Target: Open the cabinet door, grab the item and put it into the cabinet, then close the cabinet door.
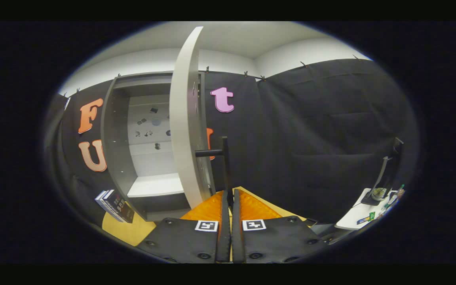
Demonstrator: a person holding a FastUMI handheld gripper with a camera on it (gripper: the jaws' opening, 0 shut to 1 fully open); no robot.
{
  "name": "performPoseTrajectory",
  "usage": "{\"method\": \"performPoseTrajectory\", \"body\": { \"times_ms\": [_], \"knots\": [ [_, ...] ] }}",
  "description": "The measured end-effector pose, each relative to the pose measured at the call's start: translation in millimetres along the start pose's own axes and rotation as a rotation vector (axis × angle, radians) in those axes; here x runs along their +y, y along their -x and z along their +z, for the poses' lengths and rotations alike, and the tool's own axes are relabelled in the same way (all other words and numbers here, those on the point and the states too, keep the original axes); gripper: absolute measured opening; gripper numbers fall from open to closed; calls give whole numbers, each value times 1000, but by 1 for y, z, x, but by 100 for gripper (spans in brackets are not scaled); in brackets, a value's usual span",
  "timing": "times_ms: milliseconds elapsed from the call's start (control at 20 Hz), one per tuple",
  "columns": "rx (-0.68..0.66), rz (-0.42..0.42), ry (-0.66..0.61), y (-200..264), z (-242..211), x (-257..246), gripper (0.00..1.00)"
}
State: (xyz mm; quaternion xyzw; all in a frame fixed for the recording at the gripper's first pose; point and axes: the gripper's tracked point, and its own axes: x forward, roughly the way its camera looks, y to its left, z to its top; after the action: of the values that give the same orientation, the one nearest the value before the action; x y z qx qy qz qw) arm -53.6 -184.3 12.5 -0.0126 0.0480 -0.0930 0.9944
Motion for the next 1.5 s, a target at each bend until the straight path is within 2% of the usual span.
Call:
{"method": "performPoseTrajectory", "body": {
  "times_ms": [250, 450, 850, 900, 1000, 1150, 1200, 1350, 1450, 1500],
  "knots": [
    [-49, -114, 20, 17, 11, -27, 9],
    [-69, -107, -5, 14, 8, -10, 9],
    [15, 29, -33, -15, -72, 74, 33],
    [31, 52, -23, -20, -85, 87, 44],
    [59, 85, -1, -30, -114, 108, 61],
    [119, 130, 9, -43, -159, 135, 63],
    [137, 139, 11, -45, -172, 140, 73],
    [181, 166, 12, -56, -211, 156, 84],
    [216, 178, 27, -60, -239, 163, 85],
    [237, 180, 39, -62, -254, 165, 93]
  ]
}}
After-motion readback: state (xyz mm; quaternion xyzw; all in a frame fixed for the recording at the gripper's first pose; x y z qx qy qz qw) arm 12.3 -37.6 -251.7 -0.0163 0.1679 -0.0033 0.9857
